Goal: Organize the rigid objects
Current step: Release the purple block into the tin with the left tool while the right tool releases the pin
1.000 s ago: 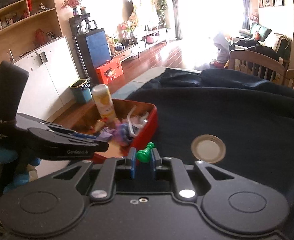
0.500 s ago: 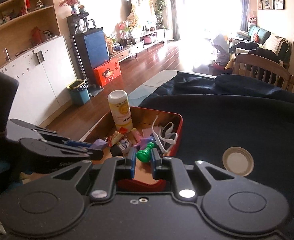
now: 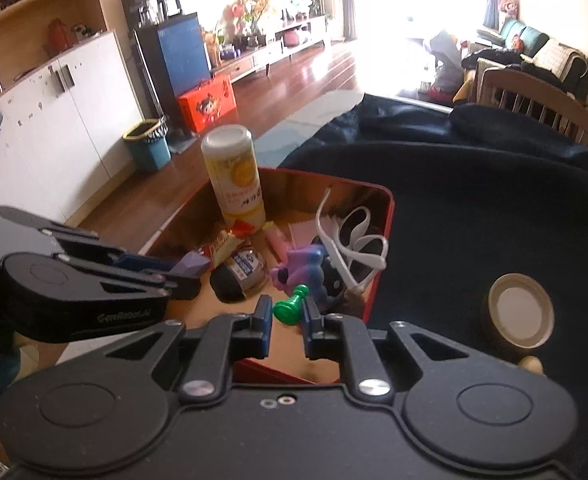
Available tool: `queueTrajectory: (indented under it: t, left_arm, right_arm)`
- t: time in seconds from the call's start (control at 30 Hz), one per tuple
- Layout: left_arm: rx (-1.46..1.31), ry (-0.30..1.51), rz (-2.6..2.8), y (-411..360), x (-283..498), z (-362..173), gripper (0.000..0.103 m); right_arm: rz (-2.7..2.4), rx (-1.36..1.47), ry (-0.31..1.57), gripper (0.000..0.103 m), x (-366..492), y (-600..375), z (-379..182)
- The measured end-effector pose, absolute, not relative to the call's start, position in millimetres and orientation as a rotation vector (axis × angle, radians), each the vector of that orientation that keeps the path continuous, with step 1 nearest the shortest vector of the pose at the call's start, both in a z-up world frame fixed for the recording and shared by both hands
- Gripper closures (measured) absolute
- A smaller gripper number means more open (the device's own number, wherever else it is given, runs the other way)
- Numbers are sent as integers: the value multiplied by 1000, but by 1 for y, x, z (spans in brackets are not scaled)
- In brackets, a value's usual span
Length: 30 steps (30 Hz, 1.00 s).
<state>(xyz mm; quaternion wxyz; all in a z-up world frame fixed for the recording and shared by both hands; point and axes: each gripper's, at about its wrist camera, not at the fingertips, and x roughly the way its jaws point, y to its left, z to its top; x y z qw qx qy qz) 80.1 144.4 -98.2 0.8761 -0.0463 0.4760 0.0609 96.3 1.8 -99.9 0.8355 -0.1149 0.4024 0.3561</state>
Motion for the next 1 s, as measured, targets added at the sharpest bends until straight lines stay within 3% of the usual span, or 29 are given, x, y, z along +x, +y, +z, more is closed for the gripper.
queueTrajectory:
  t: [0.63, 0.77, 1.0]
  left_arm:
    - [-59, 1047, 100, 143, 108, -128, 82]
    - [-38, 1060, 100, 141, 111, -130, 82]
    - [-17, 1063, 110, 139, 112, -132, 82]
  right_arm:
    - [730, -322, 956, 89, 109, 18, -131]
    - [735, -309, 952, 81, 107, 17, -127]
    - [743, -297, 930, 79, 100, 11, -119]
